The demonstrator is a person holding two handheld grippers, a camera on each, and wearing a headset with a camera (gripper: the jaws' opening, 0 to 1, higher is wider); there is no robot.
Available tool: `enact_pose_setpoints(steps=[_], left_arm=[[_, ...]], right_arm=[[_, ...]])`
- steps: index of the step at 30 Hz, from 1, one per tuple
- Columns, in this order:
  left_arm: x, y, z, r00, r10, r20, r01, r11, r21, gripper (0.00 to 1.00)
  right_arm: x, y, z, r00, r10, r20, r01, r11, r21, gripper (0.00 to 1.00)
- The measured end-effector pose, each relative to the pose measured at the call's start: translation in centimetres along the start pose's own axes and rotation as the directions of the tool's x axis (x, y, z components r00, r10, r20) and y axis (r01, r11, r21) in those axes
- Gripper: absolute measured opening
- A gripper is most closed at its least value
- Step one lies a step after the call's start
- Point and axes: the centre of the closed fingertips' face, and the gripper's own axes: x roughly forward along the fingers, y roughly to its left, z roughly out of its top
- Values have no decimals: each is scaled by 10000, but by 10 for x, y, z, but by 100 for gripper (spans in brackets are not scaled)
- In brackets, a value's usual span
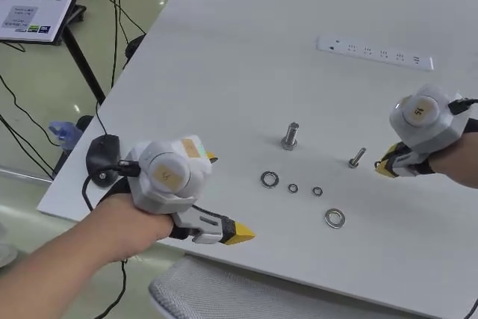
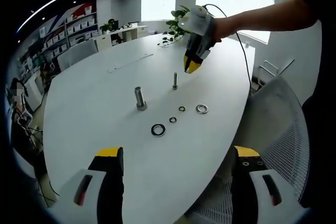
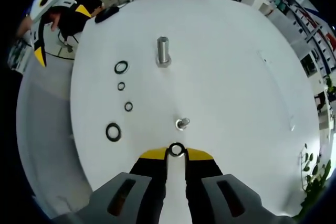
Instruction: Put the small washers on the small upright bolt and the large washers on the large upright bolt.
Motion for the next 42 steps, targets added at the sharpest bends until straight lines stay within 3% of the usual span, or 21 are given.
enact_pose_setpoints(steps=[8, 20, 42], left_arm=[[-1, 3, 3, 9999, 143, -10, -143, 9999, 79, 85], [-1, 5, 3, 9998, 172, -23, -172, 9998, 114, 85], [-2, 5, -4, 9999, 91, -82, -91, 10000, 9, 84]], right_arm=[[-1, -11, 16, 9997, -46, 247, 49, 9999, -138, 13], [7, -7, 30, 9997, 54, 241, -44, 9990, -438, 13], [18, -7, 27, 9997, 121, -208, -132, 9985, -535, 13]])
